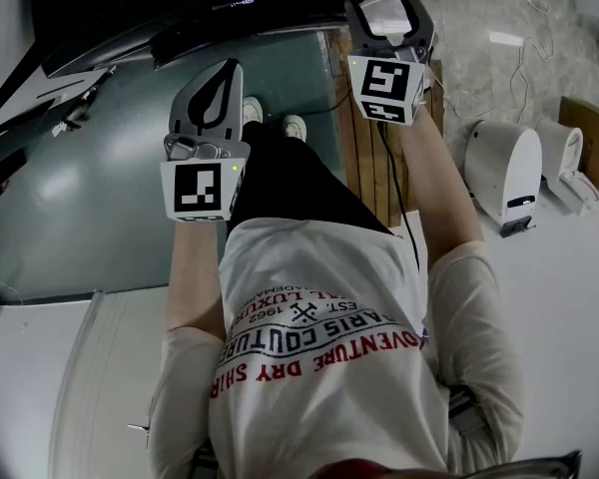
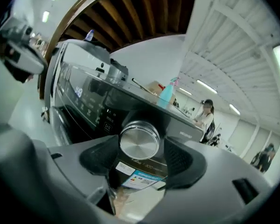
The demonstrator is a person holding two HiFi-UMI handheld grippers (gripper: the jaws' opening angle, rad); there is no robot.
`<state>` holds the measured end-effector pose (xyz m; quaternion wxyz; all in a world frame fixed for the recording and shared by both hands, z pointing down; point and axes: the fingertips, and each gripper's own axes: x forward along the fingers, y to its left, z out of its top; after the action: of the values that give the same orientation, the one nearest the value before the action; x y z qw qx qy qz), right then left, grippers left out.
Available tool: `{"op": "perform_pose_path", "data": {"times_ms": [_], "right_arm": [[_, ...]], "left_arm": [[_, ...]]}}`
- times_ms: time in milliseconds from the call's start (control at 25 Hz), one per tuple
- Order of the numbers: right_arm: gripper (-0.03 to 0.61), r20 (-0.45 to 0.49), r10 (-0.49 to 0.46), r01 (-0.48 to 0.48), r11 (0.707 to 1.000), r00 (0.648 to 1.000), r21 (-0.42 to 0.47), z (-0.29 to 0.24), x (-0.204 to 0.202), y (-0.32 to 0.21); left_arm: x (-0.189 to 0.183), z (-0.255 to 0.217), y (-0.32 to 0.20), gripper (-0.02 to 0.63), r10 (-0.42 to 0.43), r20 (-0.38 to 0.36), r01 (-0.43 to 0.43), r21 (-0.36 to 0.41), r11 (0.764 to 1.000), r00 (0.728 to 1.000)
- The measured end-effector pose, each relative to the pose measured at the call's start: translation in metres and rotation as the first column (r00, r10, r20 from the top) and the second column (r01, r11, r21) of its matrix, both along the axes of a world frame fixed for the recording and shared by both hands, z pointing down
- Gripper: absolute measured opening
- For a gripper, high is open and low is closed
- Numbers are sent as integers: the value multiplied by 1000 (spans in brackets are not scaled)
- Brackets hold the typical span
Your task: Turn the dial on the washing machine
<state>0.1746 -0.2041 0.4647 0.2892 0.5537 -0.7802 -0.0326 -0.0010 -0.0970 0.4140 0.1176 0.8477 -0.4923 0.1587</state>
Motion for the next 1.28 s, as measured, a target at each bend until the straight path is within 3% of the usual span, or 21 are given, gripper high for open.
{"op": "perform_pose_path", "data": {"times_ms": [80, 200, 600, 880, 1120, 1280], "right_arm": [[300, -102, -31, 34, 999, 994, 30, 2, -1, 0], [299, -170, -53, 61, 997, 984, 44, 5, -3, 0], [290, -149, -49, 51, 999, 988, 7, 6, -3, -1], [290, 29, 3, -1, 998, 1000, -63, 3, -2, -3], [290, 197, 49, -24, 992, 979, -127, 6, 4, -4], [289, 222, 58, -29, 991, 973, -133, 7, 4, -4]], "left_arm": [[-1, 1, 1, 17, 4, 7, -4, 3, 1000, 1000], [-3, 4, 2, 17, 5, 12, -5, 2, 1000, 1000], [-3, 5, 0, 17, -6, 10, 6, -3, 1000, 1000], [0, 2, -1, 17, -2, 21, 2, 9, 1000, 1000], [2, 4, -1, 17, 4, 20, -4, 4, 1000, 1000], [4, 6, 1, 17, 9, 24, -9, 4, 1000, 1000]]}}
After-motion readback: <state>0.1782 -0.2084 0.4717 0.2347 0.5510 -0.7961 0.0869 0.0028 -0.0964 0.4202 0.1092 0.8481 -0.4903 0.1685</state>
